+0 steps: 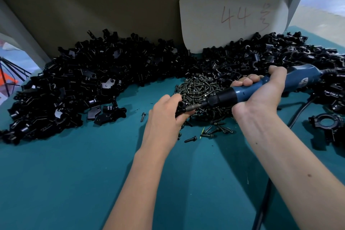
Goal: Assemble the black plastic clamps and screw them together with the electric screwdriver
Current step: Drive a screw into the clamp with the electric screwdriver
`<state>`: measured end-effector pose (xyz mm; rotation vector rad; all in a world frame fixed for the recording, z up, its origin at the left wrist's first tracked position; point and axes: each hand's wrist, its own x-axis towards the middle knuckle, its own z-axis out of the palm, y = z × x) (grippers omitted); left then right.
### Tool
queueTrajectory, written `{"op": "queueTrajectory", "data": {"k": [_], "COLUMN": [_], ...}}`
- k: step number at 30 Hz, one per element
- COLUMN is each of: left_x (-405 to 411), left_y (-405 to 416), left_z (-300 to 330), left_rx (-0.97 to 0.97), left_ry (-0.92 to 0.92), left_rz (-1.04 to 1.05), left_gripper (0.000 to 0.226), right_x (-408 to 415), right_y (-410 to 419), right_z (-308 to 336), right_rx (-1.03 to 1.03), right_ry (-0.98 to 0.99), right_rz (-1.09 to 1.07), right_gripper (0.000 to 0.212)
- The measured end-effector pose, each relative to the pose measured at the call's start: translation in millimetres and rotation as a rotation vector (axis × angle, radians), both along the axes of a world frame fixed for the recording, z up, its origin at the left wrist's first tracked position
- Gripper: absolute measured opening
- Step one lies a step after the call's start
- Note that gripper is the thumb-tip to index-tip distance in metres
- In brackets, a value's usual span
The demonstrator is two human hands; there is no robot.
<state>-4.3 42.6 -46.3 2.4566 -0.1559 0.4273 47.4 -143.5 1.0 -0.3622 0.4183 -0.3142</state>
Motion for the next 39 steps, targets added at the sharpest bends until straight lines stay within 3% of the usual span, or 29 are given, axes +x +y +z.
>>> {"op": "queueTrajectory", "data": {"k": [39], "left_x": [-3.3], "left_y": [-3.3], "left_z": [-2.1], "left_rx": [-0.022], "left_ry": [0.019], "left_rz": [0.037], "left_gripper": [0.037], "right_x": [-10.6], "right_y": [10.8], "right_z": [15.1], "right_rx": [-0.083], "right_ry": [-0.145], "right_rz": [0.001], "right_gripper": [0.031]}}
